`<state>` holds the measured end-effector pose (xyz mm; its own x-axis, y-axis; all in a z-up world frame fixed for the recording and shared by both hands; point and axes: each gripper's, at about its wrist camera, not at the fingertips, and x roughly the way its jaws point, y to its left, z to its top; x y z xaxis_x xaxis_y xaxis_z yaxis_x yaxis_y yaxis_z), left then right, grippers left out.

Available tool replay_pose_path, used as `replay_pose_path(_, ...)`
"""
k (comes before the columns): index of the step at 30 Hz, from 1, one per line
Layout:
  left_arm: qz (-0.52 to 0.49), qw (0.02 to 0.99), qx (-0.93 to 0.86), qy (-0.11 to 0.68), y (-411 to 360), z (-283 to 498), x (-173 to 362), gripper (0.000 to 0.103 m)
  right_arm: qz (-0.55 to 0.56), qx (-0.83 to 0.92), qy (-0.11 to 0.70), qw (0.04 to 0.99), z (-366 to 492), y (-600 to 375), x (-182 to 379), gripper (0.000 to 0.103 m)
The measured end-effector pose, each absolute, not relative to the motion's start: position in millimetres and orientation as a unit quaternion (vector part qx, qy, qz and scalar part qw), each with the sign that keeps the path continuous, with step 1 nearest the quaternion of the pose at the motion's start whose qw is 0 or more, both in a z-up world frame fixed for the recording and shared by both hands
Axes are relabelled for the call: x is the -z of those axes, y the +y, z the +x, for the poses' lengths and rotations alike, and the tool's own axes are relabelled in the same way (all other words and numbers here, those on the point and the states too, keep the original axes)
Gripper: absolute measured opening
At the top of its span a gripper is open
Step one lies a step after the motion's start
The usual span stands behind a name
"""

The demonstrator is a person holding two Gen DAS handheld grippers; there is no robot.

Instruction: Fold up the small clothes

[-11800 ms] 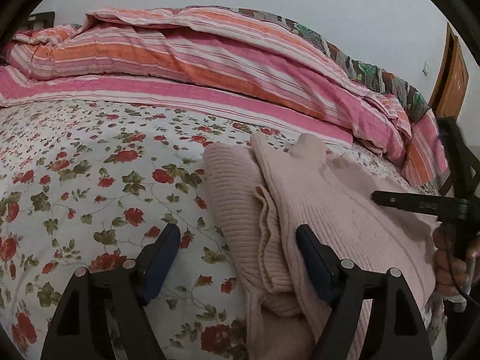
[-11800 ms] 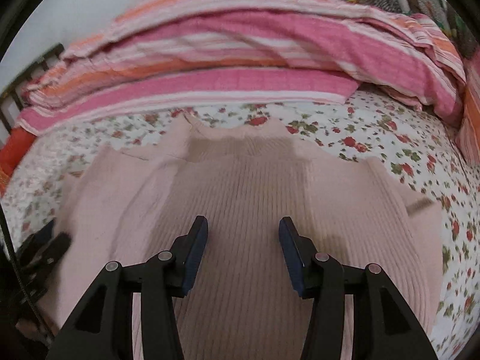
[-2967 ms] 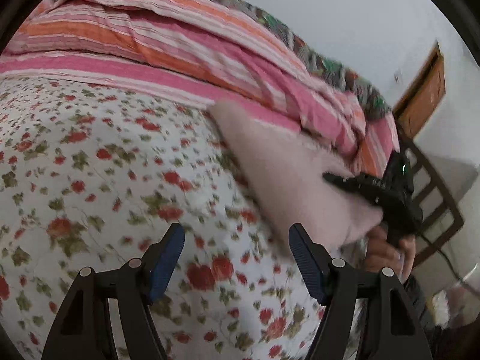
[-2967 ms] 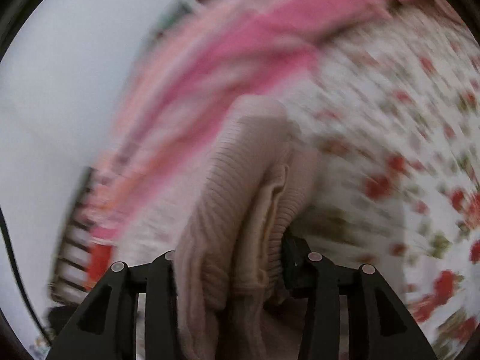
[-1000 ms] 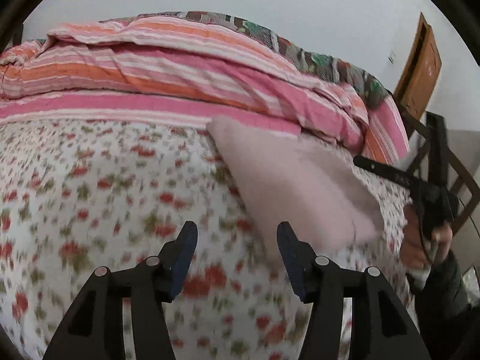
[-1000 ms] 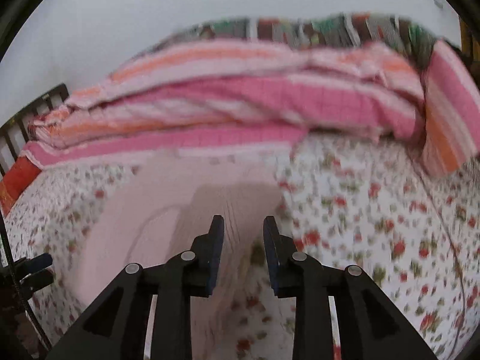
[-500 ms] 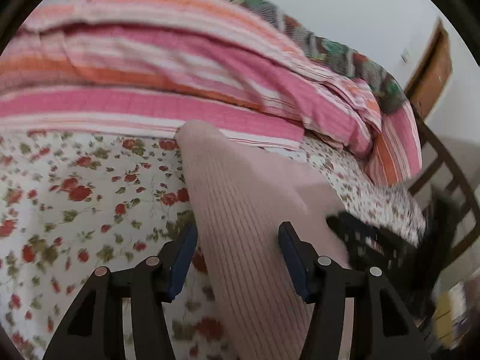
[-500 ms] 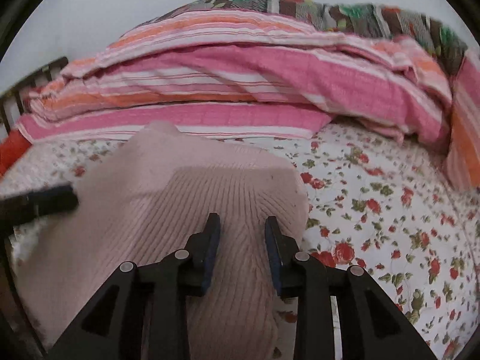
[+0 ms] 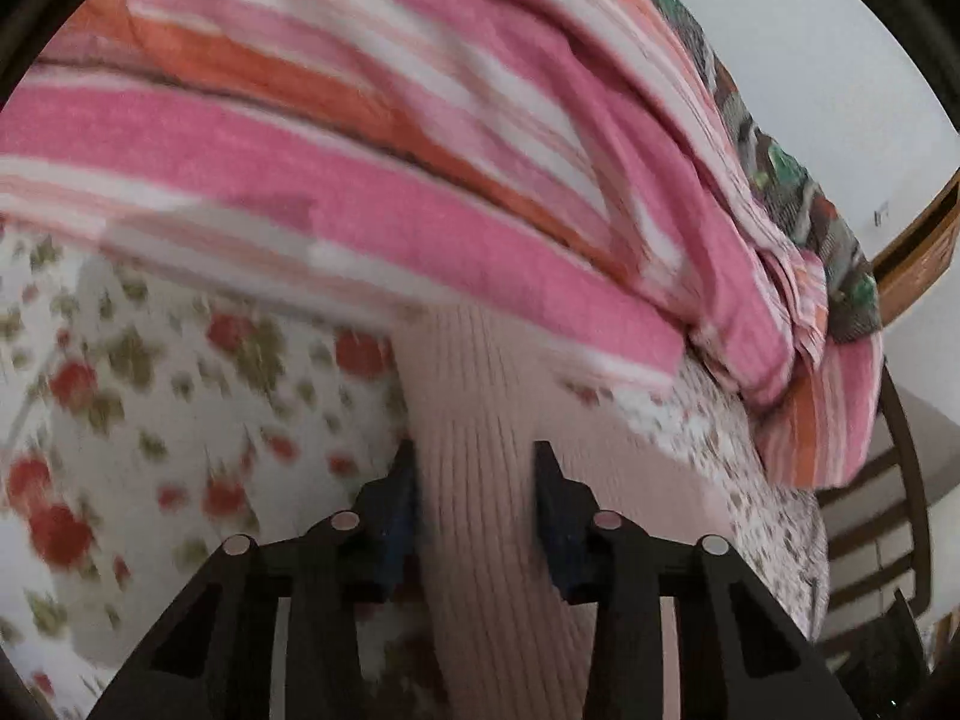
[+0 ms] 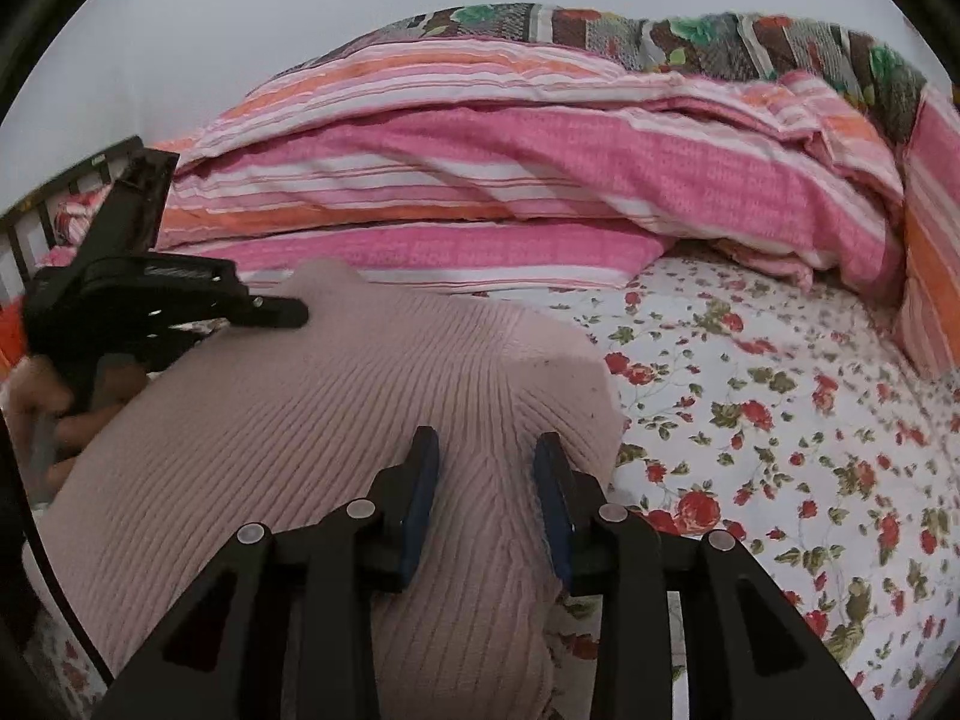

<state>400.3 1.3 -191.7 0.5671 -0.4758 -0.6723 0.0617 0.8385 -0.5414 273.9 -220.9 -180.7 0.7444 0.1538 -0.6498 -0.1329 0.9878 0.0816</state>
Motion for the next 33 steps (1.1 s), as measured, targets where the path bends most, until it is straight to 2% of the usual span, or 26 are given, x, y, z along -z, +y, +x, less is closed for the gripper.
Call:
replay_pose_path(5,-0.176,0.88,0.132,0.42,-15.9,399.7,173.7,0.039,0.033,-0.086,0.345,0.934,272.8,-226.7,178.5,0.035)
replay_pose_path(8,-0.127,0.897,0.13,0.403,-24.7,385.6,162.1,0.037,0.102,-0.092,0.302,0.944,263.7,-251.8,167.1,0.036)
replay_pose_path(9,-0.11,0.898,0.139,0.402,-30.0,378.4,158.8,0.037,0.111,-0.079,0.297,0.945,263.9,-256.7,166.3,0.042)
replay_pose_path(10,-0.101,0.899,0.147,0.401,-30.8,373.9,156.6,0.037,0.122,-0.072,0.307,0.941,268.2,-261.3,169.2,0.045)
replay_pose_path(12,-0.066,0.901,0.157,0.399,-43.2,359.2,152.4,0.037,0.131,-0.076,0.344,0.927,280.4,-262.8,178.0,0.045)
replay_pose_path(18,0.031,0.916,0.136,0.377,-61.6,307.4,154.7,0.037,0.088,-0.051,0.349,0.932,282.0,-248.6,179.0,0.045)
replay_pose_path(28,0.013,0.924,0.121,0.362,-56.1,254.8,152.0,0.039,0.091,-0.043,0.369,0.924,284.0,-254.1,178.7,0.045)
replay_pose_path(33,0.009,0.927,0.112,0.357,-55.5,247.9,154.4,0.039,0.089,-0.061,0.344,0.933,258.1,-255.9,143.6,0.046)
